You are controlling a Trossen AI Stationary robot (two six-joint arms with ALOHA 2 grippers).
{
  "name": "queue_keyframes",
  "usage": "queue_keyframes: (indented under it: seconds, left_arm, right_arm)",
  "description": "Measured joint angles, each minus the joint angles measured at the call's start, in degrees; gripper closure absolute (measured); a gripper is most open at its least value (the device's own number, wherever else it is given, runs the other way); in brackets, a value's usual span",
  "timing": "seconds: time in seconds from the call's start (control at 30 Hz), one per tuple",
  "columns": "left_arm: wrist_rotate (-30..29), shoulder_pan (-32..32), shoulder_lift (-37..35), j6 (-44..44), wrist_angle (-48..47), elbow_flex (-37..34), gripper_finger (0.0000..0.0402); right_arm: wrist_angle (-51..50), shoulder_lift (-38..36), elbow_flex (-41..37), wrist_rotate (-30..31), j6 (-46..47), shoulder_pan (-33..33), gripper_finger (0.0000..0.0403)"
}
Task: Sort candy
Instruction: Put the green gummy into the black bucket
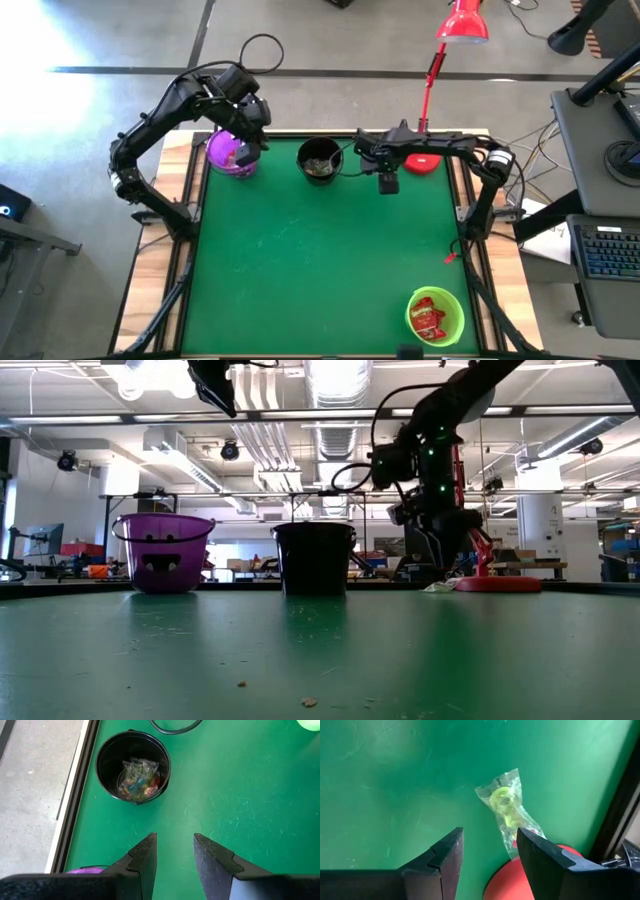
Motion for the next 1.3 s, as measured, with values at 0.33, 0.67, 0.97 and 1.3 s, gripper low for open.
queue_keyframes:
  seconds: [0.33,0.67,0.97,1.3]
  left_arm:
    - [0.02,0.01,0.00,0.10,0.00,0.00,0.0292]
    - [0.02,0.02,0.00,0.10,0.02,0.00,0.0292]
    - [0.04,0.01,0.02,0.10,0.02,0.00,0.0292]
    - [0.06,0.00,0.02,0.10,0.02,0.00,0.0292]
  right_arm:
    - [5.35,0.00,-1.79,0.65,0.68,-1.25,0.0223]
    - [7.85,2.34,-2.12,-2.66,3.57,-2.95,0.0223]
    - [8.91,5.97,-1.67,-0.69,2.98,-3.62,0.0223]
    - [8.66,7.15,-1.45,-1.78,7.95,-4.17,0.0244]
